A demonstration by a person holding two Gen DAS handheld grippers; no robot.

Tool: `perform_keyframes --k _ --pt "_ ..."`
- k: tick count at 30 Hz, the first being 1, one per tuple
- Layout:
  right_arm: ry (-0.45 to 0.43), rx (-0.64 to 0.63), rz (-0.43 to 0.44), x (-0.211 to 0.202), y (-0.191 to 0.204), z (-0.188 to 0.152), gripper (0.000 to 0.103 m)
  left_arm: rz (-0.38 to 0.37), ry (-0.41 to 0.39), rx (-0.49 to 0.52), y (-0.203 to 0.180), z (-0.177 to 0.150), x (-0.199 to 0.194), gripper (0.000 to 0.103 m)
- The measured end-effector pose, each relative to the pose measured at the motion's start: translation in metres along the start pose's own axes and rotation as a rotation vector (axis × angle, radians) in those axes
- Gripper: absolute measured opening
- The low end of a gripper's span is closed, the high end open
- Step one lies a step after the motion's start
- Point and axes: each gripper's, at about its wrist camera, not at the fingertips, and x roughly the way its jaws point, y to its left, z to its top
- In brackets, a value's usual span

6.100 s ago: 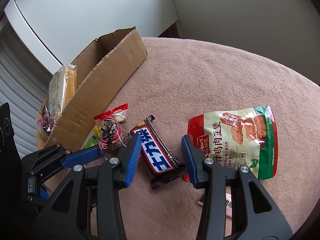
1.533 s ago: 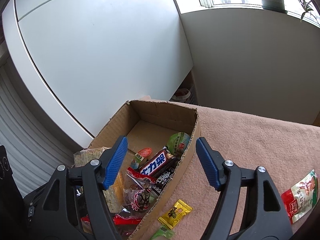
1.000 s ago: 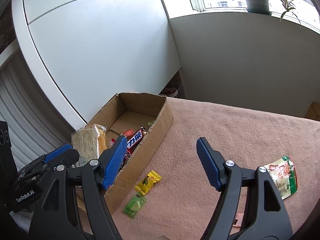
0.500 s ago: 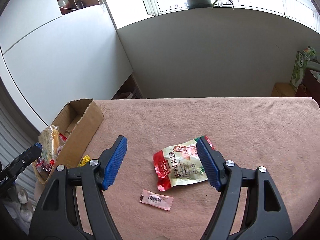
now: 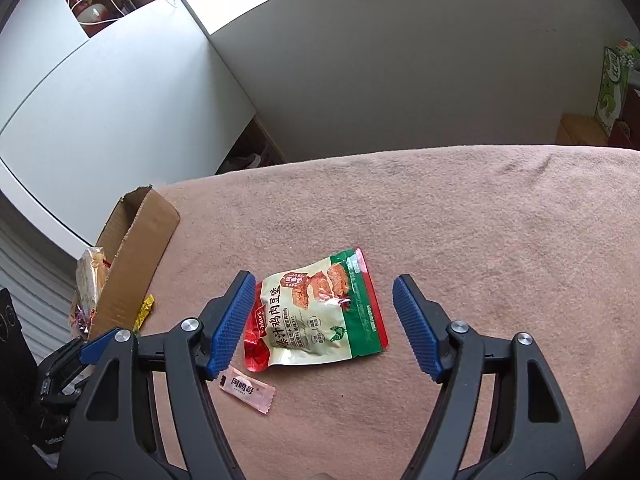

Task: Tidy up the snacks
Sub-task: 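Move both grippers back over the meat-snack bag and pink packet, then lower the left gripper onto the pink packet while the right gripper approaches the meat-snack bag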

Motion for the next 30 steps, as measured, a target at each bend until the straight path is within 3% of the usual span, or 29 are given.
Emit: perform_keyframes --k 3,11,16,21,26,30 --pt "0.074 -0.058 0.017 0.020 0.008 0.014 0.069 0.007 0.017 0.000 0.000 0.000 0.007 0.049" --pt "0.242 -0.205 0.008 0.074 0.037 0.037 0.068 -0.001 0.060 0.017 -0.004 0.000 0.020 0.049" --pt "0.303 -0.226 0.002 0.073 0.037 0.037 0.068 -0.026 0.084 -0.017 0.007 0.000 0.024 0.049" --pt "0.341 -0.217 0.020 0.048 0.022 0.014 0.068 -0.057 0.099 -0.023 0.010 0.000 0.024 0.049" --pt "0.327 -0.182 0.004 0.019 0.008 -0.014 0.068 -0.050 0.114 0.062 -0.009 -0.006 0.028 0.049" --pt "0.302 -0.269 -0.045 0.014 0.020 -0.033 0.068 0.006 0.142 0.217 -0.036 -0.011 0.034 0.049"
